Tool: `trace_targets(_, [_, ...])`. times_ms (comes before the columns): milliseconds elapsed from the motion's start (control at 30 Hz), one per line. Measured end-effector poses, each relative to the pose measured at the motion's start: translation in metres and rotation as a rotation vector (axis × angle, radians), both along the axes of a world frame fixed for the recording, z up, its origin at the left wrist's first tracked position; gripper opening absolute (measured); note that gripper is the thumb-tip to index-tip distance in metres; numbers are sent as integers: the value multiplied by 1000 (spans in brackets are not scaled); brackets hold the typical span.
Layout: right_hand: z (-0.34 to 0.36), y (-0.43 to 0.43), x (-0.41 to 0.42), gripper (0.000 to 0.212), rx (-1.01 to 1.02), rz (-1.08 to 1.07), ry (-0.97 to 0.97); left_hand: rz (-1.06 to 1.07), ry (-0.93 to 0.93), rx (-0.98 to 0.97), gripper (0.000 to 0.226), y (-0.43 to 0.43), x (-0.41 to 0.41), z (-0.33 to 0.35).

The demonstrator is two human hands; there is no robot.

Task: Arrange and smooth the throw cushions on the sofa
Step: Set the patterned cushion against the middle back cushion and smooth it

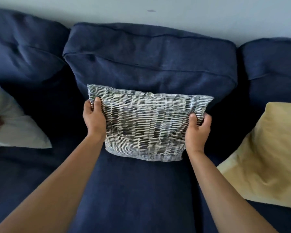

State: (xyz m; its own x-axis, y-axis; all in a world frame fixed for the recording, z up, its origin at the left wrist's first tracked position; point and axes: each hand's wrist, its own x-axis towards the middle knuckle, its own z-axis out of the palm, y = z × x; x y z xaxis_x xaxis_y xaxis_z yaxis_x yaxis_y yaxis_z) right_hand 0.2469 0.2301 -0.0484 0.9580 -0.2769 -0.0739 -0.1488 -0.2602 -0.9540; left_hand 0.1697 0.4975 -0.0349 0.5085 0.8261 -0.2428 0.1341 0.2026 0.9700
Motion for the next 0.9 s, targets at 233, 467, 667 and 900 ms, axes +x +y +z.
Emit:
trace_targets(233, [17, 10, 7, 35, 71, -73, -114, 4, -83, -36, 17, 14, 9, 9])
trace_targets(467, [13, 9, 24, 25, -133, -249, -193, 94, -135, 20, 12, 17, 16, 19])
trace_targets(667, [13, 18, 8, 41, -283, -280, -309, 196, 29, 398, 43, -3, 12, 10])
trace_targets(900, [3, 71, -32, 50, -821, 475, -822, -443, 63, 1291, 54, -74, -22, -48])
